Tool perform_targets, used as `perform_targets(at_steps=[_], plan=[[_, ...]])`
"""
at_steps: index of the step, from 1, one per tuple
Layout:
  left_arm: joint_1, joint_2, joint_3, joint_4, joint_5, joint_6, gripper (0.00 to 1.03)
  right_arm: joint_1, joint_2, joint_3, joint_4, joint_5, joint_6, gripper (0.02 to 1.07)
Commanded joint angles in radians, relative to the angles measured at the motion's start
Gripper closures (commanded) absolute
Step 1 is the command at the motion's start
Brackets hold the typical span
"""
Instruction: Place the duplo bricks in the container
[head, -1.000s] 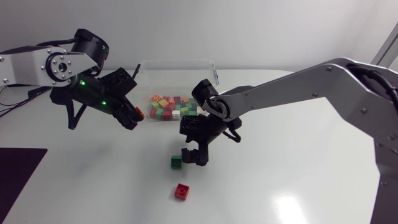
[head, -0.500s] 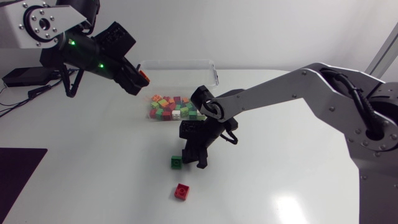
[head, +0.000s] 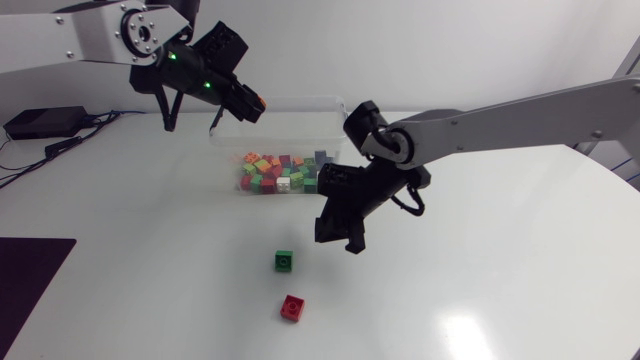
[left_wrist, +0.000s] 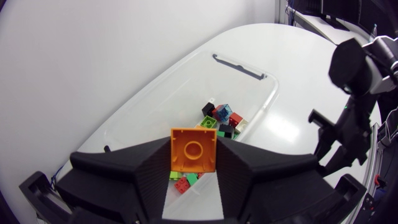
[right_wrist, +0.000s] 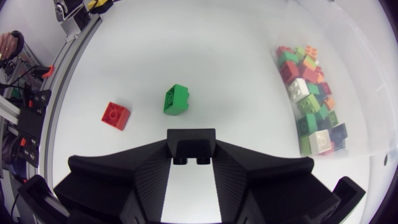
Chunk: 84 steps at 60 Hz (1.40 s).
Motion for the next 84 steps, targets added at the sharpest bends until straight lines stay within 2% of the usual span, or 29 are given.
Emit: perform_targets(at_steps=[1, 5, 7, 12, 15, 20, 27, 42, 60, 70, 84], plan=[[0.017, 0.067, 0.050, 0.026, 0.007, -0.034, 0.68, -0.015, -0.064, -0.028, -0.031, -0.014, -0.002, 0.83], [0.026, 0.099, 0.069, 0.048, 0.007, -0.044, 0.65, -0.023, -0.097, -0.023, -0.042, -0.014, 0.006, 0.83], [0.034, 0.118, 0.076, 0.069, 0.004, -0.052, 0.57, -0.029, -0.113, -0.017, -0.050, -0.014, 0.011, 0.83], [0.044, 0.159, 0.099, 0.083, -0.016, -0.049, 0.16, -0.038, -0.146, 0.003, -0.056, -0.014, 0.032, 0.83], [0.052, 0.165, 0.098, 0.089, -0.019, -0.046, 0.06, -0.042, -0.159, 0.024, -0.067, -0.014, 0.044, 0.83], [0.061, 0.153, 0.073, 0.095, -0.019, -0.040, 0.05, -0.051, -0.166, 0.064, -0.068, -0.014, 0.070, 0.83], [0.069, 0.075, -0.037, 0.200, -0.019, -0.035, 0.05, -0.066, -0.159, 0.141, -0.067, -0.014, 0.110, 0.82], [0.072, -0.243, -0.353, 0.307, -0.002, 0.015, 0.05, -0.094, -0.083, 0.306, 0.013, -0.014, 0.235, 0.82], [0.078, -0.496, -0.609, 0.289, 0.098, 0.095, 0.05, -0.104, 0.145, 0.601, 0.113, -0.005, 0.394, 0.82], [0.035, -0.543, -0.695, 0.246, 0.119, 0.172, 0.05, -0.089, 0.272, 0.750, 0.113, 0.011, 0.436, 0.82], [-0.042, -0.508, -0.748, 0.171, 0.133, 0.259, 0.05, -0.069, 0.441, 0.942, 0.098, 0.067, 0.475, 0.80]])
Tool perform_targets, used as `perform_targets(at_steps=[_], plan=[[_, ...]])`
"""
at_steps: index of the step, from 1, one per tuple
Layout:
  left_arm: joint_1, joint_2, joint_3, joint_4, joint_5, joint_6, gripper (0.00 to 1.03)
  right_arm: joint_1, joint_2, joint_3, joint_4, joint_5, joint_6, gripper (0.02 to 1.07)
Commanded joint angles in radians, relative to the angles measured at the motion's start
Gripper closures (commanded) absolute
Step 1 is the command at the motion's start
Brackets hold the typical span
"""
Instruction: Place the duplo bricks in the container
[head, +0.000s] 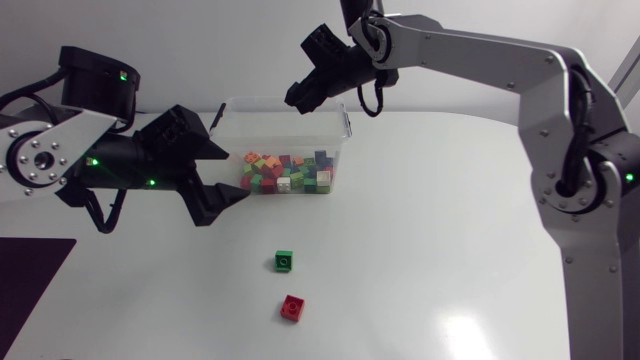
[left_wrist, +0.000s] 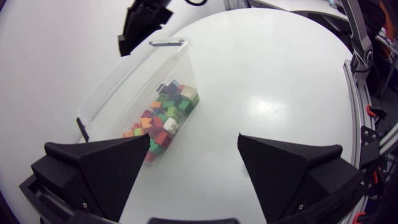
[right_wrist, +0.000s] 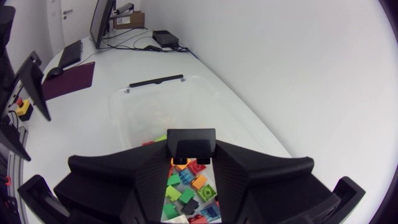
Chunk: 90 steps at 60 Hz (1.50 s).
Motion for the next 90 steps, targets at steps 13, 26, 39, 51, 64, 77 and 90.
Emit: perform_targets(at_steps=[13, 26, 39, 51, 64, 77, 90], plan=[[-0.083, 0.136, -0.027, -0.040, 0.003, 0.082, 0.06, 0.001, 0.067, 0.097, -0.104, 0.033, 0.010, 0.08], [-0.139, 0.242, -0.024, -0.037, -0.006, 0.130, 0.06, -0.022, -0.134, -0.158, -0.088, 0.013, -0.068, 0.08], [-0.152, 0.340, -0.027, -0.034, -0.013, 0.214, 0.06, -0.011, -0.389, -0.495, -0.067, -0.010, -0.157, 0.08], [-0.166, 0.397, -0.038, 0.031, -0.026, 0.272, 0.06, -0.001, -0.577, -0.790, -0.076, -0.021, -0.258, 0.08], [-0.195, 0.507, 0.025, 0.032, -0.026, 0.286, 0.06, 0.007, -0.706, -1.038, -0.079, -0.021, -0.334, 0.08], [-0.212, 0.572, 0.082, 0.017, -0.024, 0.289, 0.14, 0.075, -0.769, -1.203, -0.077, -0.013, -0.372, 0.08], [-0.214, 0.581, 0.097, -0.015, -0.024, 0.288, 0.57, 0.177, -0.783, -1.272, -0.050, 0.048, -0.298, 0.08]])
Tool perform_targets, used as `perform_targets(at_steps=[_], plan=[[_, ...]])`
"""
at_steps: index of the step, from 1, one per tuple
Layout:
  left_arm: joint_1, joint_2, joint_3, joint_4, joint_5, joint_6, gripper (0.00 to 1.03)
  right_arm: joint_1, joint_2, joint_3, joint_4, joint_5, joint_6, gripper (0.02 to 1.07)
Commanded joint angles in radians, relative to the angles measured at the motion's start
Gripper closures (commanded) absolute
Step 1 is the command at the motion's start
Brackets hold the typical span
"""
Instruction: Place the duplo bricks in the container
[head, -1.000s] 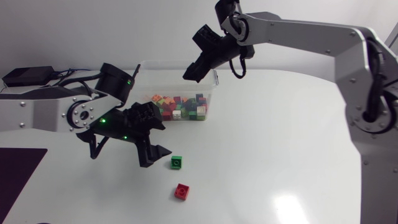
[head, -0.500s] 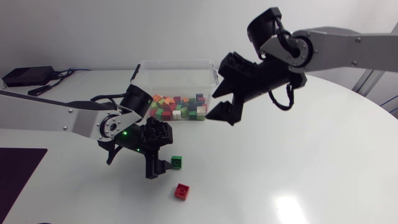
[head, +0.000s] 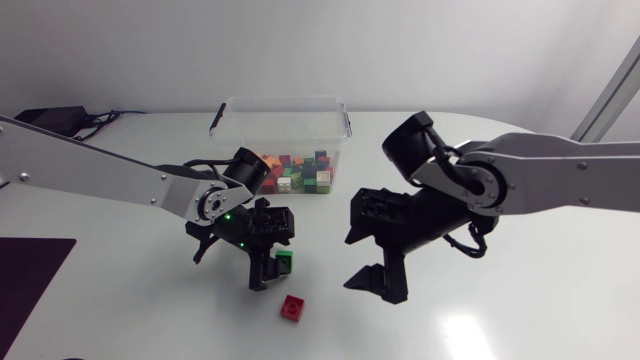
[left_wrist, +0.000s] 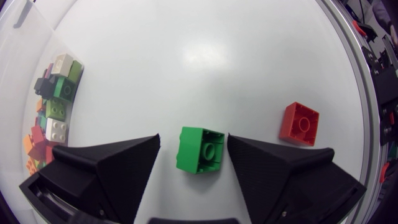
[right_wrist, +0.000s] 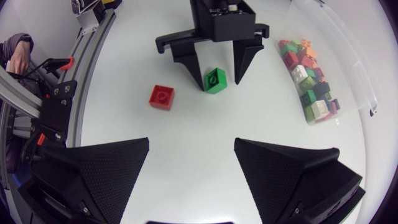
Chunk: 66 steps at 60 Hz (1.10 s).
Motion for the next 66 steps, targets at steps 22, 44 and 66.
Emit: perform_targets(at_steps=[22, 44, 66], plan=[[-0.004, -0.009, -0.003, -0.082, 0.003, 0.024, 0.67, 0.221, 0.070, -0.067, 0.099, 0.120, 0.243, 0.08], [0.019, -0.093, -0.015, -0.165, 0.003, 0.035, 0.68, 0.244, 0.162, -0.027, 0.123, 0.140, 0.344, 0.08], [0.126, -0.289, -0.053, -0.245, 0.010, 0.061, 0.68, 0.310, 0.320, 0.099, 0.131, 0.200, 0.453, 0.08]])
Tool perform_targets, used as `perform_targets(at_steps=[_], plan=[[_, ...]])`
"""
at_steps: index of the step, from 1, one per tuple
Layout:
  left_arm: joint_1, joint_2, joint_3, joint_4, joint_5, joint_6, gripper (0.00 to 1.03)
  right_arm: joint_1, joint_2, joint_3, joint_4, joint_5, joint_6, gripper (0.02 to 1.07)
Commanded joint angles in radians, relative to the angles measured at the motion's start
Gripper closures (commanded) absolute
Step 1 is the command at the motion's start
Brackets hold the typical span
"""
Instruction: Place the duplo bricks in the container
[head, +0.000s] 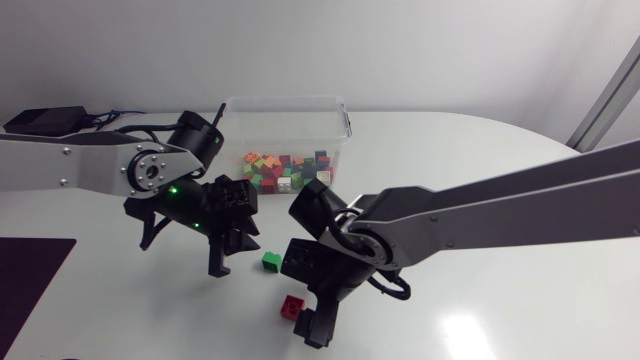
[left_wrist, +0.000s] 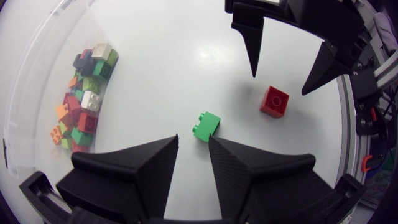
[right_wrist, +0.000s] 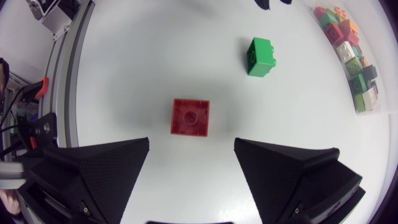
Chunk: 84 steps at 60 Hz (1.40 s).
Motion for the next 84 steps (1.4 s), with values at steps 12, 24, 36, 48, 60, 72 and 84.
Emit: perform_targets(at_steps=[12, 24, 36, 48, 60, 72, 84], plan=[[0.032, -0.021, -0.051, -0.017, 0.019, 0.058, 0.62, 0.018, 0.090, 0.075, 0.008, 0.034, 0.068, 0.08], [0.041, -0.016, -0.055, -0.014, 0.019, 0.072, 0.06, 0.027, 0.146, 0.114, 0.011, 0.054, 0.069, 0.08], [0.035, -0.004, -0.060, -0.012, 0.019, 0.086, 0.06, 0.032, 0.178, 0.147, 0.002, 0.057, 0.063, 0.24], [0.007, 0.002, -0.068, -0.002, 0.019, 0.087, 0.06, 0.035, 0.201, 0.155, -0.026, 0.057, 0.045, 0.70], [-0.031, 0.053, -0.060, 0.017, 0.019, 0.087, 0.06, 0.026, 0.123, 0.094, -0.035, 0.057, 0.029, 0.83], [-0.059, 0.121, -0.045, 0.064, 0.016, 0.087, 0.06, -0.052, -0.043, 0.025, -0.076, 0.054, 0.003, 0.83], [-0.063, 0.203, -0.005, 0.109, 0.013, 0.089, 0.13, -0.158, -0.218, -0.002, -0.139, 0.022, -0.029, 0.82]])
